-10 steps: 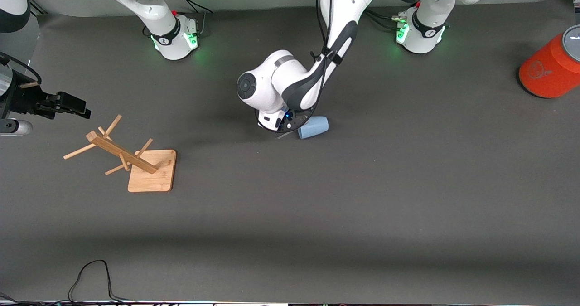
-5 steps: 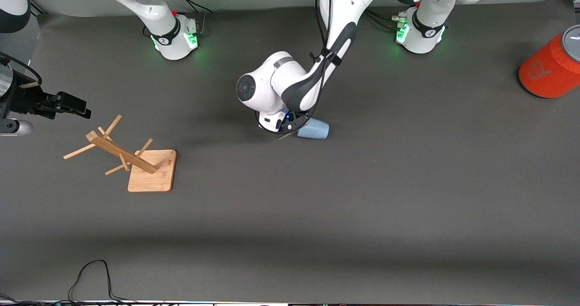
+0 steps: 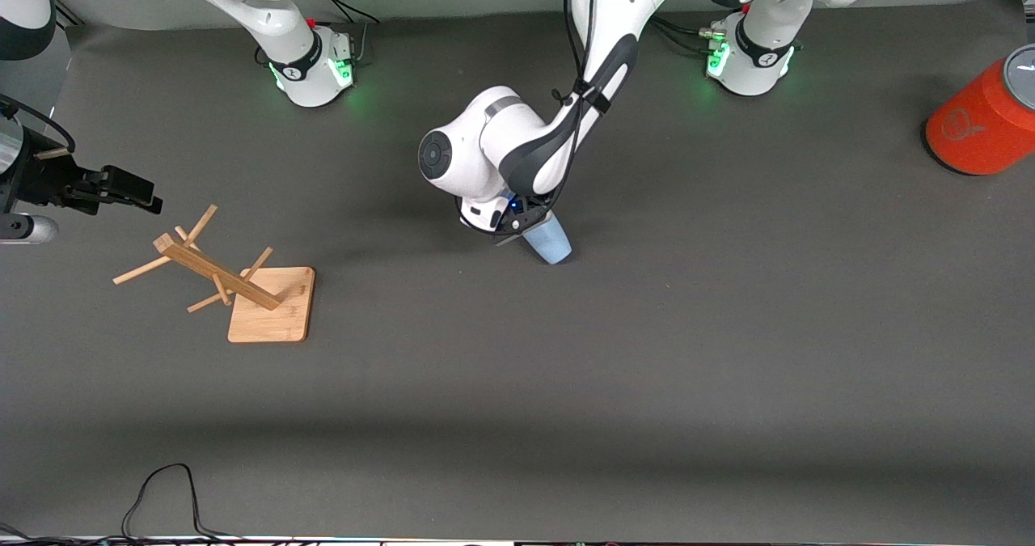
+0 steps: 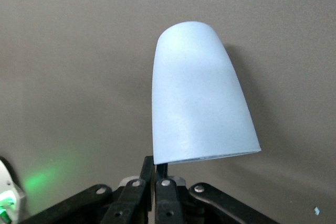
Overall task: Rotate and upright cup with both arms
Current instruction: 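Rotate the cup upright and set it on the table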
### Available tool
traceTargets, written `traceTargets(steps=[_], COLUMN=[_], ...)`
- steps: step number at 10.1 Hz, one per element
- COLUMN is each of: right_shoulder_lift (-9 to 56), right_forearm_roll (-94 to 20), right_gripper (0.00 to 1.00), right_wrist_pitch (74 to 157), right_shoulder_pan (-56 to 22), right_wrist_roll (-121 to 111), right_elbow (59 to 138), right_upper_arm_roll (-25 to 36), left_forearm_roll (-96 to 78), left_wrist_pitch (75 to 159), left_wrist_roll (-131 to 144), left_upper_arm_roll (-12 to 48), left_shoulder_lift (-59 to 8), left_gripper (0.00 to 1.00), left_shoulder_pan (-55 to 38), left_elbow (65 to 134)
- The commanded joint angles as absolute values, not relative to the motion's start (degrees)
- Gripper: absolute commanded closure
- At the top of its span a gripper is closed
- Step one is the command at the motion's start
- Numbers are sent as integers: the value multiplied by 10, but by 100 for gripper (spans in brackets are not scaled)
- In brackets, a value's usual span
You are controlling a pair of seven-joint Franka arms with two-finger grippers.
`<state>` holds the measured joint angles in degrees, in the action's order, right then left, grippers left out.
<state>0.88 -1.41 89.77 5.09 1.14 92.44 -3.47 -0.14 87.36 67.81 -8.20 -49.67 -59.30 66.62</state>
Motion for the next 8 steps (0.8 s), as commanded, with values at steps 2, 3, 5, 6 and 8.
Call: traceTargets(steps=[2,3,5,6,8], right_shoulder_lift=[-3,-1,2,3,4], right_forearm_roll=[16,17,17,17,17], right_gripper=[0,0,0,0,0], right_wrist_pitch=[911,911,911,910,909], right_shoulder_pan=[54,54,55,55,55], right_wrist_roll=[-2,-2,-2,-1,1], right_elbow=[935,935,933,933,933], right_upper_arm_roll=[-39,-38,-38,-38,-38], left_forearm_roll=[-64,-111,-210,-231,-256], left_wrist_pitch=[797,768,733,733,722], left_wrist_roll=[549,485,375,354,275], left_upper_arm_roll=[-82,-81,-81,-82,-75], left_shoulder_lift=[-481,-477,-477,-480,-484], left_gripper=[100,100,100,100,100], left_shoulder_pan=[-547,-517,-460,-457,-456], left_elbow=[643,630,624,627,641])
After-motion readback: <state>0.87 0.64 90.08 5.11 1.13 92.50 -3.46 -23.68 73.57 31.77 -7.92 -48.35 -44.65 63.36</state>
